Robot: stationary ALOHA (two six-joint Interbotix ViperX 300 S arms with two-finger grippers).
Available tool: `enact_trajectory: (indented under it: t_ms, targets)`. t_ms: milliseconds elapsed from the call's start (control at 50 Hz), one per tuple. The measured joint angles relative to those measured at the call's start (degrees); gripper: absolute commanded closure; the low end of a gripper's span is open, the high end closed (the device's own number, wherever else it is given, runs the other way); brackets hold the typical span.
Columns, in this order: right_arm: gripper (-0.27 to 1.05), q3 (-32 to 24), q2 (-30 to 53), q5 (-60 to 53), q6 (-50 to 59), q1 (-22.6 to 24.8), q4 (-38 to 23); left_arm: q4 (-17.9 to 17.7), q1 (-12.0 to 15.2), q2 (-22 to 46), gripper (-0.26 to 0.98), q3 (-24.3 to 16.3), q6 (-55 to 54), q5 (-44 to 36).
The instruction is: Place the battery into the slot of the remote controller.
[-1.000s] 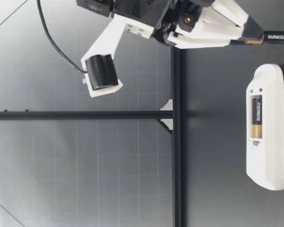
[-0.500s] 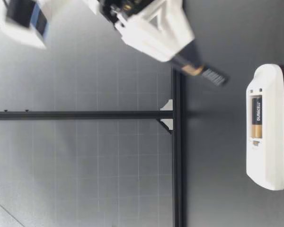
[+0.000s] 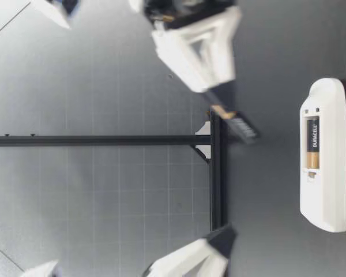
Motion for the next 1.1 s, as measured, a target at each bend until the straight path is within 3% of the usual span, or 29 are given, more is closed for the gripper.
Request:
enact_trajectory:
  t_ms: [400, 1100]
  targets:
    - [0.77, -1.4, 4.1, 0.0, 0.0, 0.0, 0.0, 0.0, 0.0, 11.4, 0.90, -4.6, -0.3, 0.3]
    - [0.77, -3.8, 8.9, 0.6, 0.0, 0.0, 0.0, -0.3, 0.0, 14.6, 0.90, -5.8, -0.4, 2.9]
